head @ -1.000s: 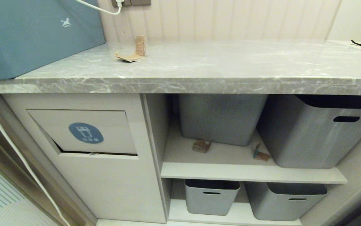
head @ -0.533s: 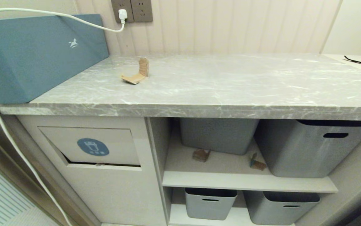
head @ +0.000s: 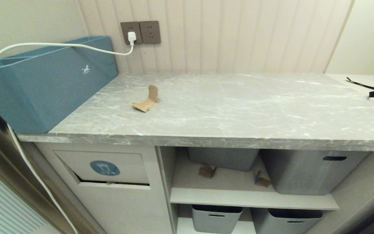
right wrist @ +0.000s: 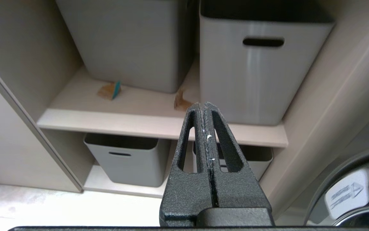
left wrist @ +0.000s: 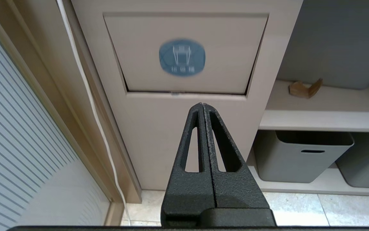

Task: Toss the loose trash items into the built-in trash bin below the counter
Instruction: Pick up the garbage

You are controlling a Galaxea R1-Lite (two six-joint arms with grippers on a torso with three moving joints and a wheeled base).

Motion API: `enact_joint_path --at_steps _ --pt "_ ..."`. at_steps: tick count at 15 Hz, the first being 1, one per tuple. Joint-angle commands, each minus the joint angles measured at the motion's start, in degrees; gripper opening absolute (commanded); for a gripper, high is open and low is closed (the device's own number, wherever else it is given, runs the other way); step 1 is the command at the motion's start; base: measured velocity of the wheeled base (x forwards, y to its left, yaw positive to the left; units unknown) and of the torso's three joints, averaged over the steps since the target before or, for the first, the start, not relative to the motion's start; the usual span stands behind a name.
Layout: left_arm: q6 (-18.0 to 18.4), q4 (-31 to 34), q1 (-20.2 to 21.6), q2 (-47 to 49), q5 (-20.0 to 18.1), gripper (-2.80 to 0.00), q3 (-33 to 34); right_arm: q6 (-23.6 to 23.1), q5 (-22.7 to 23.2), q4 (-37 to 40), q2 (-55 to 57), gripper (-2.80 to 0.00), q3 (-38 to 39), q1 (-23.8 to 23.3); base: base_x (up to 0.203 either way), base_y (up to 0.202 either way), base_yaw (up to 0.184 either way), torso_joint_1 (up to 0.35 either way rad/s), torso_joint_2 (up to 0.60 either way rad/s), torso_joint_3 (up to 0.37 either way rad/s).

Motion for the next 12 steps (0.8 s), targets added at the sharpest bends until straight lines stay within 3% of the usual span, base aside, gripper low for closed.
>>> enact_joint_path --at_steps 1,12 --pt "-0.06 -0.02 0.03 0.07 0.04 -2.8 0.0 -0.05 0.05 -0.01 0.05 -2.8 0.0 0.04 0.0 0.0 0.0 0.212 -0.5 -0.274" --pt "-1.38 -0.2 0.03 0.07 -0.05 -2.8 0.0 -0.22 0.05 -0.01 0.05 -2.8 0.0 0.04 0.0 0.0 0.0 0.238 -0.52 -0.291"
